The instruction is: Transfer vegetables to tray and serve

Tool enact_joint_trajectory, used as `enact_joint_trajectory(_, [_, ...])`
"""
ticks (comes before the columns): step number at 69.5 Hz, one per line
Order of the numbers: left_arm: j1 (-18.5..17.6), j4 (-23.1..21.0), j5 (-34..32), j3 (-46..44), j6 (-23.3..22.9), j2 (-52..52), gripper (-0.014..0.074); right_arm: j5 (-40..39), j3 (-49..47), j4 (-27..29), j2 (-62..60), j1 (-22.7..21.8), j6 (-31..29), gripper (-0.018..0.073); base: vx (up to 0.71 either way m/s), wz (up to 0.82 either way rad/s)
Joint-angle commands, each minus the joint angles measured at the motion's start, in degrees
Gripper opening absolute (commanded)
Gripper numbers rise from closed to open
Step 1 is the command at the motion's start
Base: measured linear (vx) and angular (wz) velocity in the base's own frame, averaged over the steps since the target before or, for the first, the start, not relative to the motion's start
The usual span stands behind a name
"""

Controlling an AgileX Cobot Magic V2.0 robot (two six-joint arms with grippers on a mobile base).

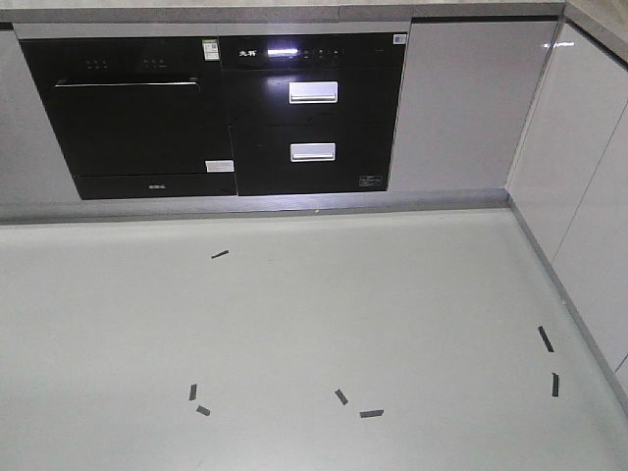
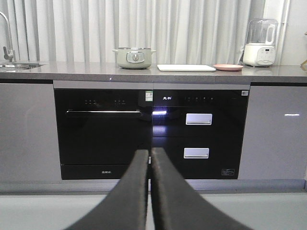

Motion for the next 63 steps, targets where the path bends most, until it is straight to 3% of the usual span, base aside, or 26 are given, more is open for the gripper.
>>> enact_joint_trajectory(1, [0.0, -0.4, -4.0, 0.3, 0.0, -0.8, -0.0006, -4.3, 0.4, -0.5, -0.2, -0.1, -0.1, -0.0003, 0.00, 0.00])
enact_joint_trajectory(63, [0.0, -0.4, -4.0, 0.3, 0.0, -0.8, -0.0006, -4.3, 0.4, -0.5, -0.2, -0.1, -0.1, -0.0003, 0.00, 0.00])
